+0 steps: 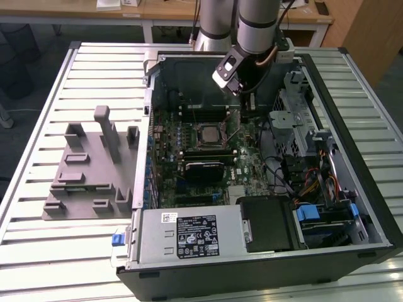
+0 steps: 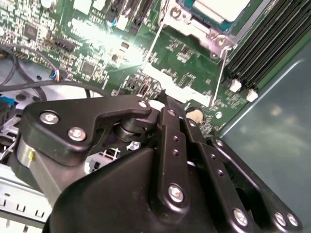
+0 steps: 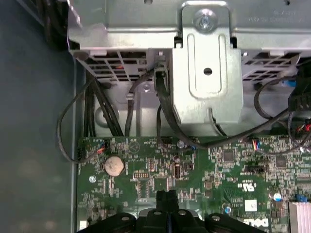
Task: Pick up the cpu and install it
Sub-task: 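Close the cpu cover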
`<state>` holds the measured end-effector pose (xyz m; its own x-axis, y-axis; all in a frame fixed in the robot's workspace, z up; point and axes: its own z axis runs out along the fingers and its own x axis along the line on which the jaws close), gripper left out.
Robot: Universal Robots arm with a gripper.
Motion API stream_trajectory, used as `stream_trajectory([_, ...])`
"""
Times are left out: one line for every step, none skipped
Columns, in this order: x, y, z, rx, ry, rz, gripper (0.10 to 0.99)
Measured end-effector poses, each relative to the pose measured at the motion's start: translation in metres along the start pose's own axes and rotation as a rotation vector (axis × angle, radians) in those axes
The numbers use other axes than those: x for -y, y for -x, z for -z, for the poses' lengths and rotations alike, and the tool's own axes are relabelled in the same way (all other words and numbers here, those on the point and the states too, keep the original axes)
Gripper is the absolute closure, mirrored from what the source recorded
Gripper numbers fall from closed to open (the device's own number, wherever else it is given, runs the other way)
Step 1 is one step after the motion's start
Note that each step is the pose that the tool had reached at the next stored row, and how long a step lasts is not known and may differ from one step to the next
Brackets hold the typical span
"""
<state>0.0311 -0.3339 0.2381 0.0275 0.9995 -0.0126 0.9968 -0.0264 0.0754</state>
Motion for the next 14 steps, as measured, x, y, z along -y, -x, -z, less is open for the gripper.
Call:
stream_trajectory([0.0020,0.0000,0.0001,-0.0007,0.000,0.000,0.980])
stream_trajectory([0.0040,0.0001,0.0003,-0.0013,0.000,-0.001,0.980])
stream_trajectory([0.0064,0.0002,0.0005,-0.0019,0.000,-0.001,0.980])
stream_trajectory([0.0088,0.0002,0.0006,-0.0026,0.000,-0.002,0.980])
stream_trajectory([0.0112,0.0003,0.0008,-0.0033,0.000,-0.002,0.980])
stream_trajectory([0.0139,0.0004,0.0010,-0.0040,0.000,-0.002,0.980])
stream_trajectory([0.0169,0.0005,0.0013,-0.0052,0.000,-0.002,0.980])
stream_trajectory([0.0199,0.0006,0.0015,-0.0070,0.000,-0.003,0.980])
stream_trajectory([0.0233,0.0007,0.0018,-0.0090,0.000,-0.003,0.980])
stream_trajectory([0.0264,0.0007,0.0020,-0.0107,0.000,-0.004,0.980])
stream_trajectory([0.0294,0.0008,0.0023,-0.0128,-0.001,-0.004,0.980])
stream_trajectory([0.0324,0.0009,0.0025,-0.0153,-0.001,-0.004,0.980])
stream_trajectory([0.0351,0.0010,0.0026,-0.0179,-0.001,-0.005,0.980])
stream_trajectory([0.0375,0.0011,0.0028,-0.0201,-0.001,-0.005,0.980])
